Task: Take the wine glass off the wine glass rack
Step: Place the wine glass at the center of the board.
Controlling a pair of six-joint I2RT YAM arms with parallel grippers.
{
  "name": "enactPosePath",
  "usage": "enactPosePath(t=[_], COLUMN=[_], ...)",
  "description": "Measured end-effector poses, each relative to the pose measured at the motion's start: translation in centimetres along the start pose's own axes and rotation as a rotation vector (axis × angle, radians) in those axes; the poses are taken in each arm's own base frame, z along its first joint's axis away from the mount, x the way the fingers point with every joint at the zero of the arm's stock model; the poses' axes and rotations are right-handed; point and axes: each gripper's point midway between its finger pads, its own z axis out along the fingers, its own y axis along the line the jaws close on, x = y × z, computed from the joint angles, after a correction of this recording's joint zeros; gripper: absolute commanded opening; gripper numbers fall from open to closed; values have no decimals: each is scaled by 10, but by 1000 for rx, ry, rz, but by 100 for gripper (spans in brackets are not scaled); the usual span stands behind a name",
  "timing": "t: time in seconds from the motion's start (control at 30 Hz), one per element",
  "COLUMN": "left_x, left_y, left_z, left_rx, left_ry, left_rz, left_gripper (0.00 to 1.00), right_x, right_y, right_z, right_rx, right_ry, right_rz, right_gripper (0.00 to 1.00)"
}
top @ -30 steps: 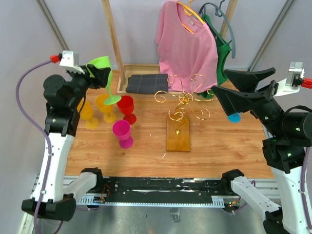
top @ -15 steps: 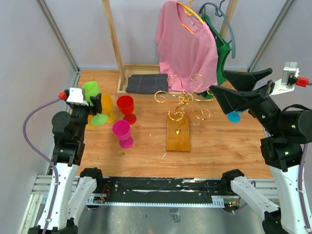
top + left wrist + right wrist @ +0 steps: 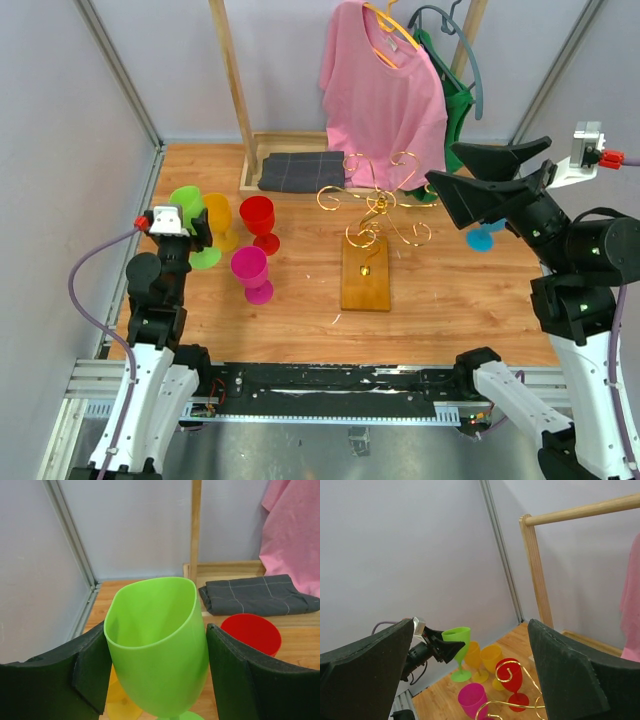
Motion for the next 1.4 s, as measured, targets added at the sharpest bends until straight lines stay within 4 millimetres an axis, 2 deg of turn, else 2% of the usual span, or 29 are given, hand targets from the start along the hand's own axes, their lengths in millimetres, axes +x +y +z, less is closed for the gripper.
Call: enactPosePath(t=[0.2,0.57,0.9,1.4], left_x=[21,42,82,104], left_y=[-1,-6,-16,-22], left_z=[-9,-19,-22,-31], left_rx=[-4,23,71,99], left_ry=[-24,-45,-11,-58], left_rz=[-2,13,62,76], left_gripper=[59,59,58,57], right_x=[9,21,20,18], right_y=[-11,-24,-24,-25], right_z=[8,18,18,22], right_rx=[16,39,42,56], right_ry=[25,57,59,65], right_rz=[38,85,87,119], right_gripper=[98,99,99,99])
